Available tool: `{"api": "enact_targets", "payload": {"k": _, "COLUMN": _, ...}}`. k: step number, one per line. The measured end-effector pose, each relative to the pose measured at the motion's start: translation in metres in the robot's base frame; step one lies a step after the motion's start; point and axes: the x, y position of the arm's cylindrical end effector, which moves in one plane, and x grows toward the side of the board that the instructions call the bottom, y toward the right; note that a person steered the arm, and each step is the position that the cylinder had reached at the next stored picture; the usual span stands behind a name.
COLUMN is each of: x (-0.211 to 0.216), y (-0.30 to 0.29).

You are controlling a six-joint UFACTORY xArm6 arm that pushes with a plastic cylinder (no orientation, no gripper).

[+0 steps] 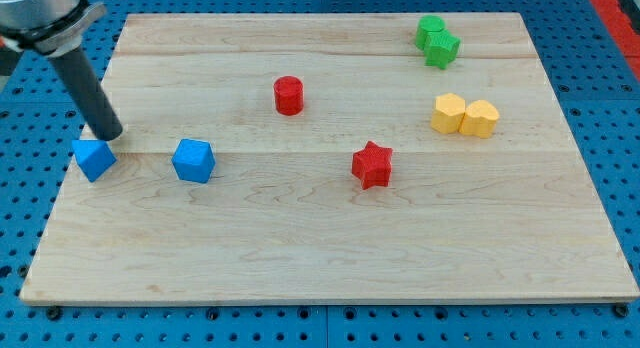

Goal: Push red circle towards yellow hexagon

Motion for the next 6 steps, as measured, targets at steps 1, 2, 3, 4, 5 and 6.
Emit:
{"api": "enact_targets", "payload": {"k": 1, "x": -0.038, "y": 0.061}}
{"api": "enact_targets", "payload": {"k": 2, "x": -0.054, "y": 0.116}}
{"api": "enact_targets", "payload": {"k": 3, "x": -0.051, "y": 0.154}}
{"api": "enact_targets", "payload": {"k": 4, "x": -0.051, "y": 0.185}}
{"api": "enact_targets", "payload": {"k": 5, "x": -0.047, "y": 0.203}}
{"api": "enact_targets", "payload": {"k": 6, "x": -0.002, "y": 0.25}}
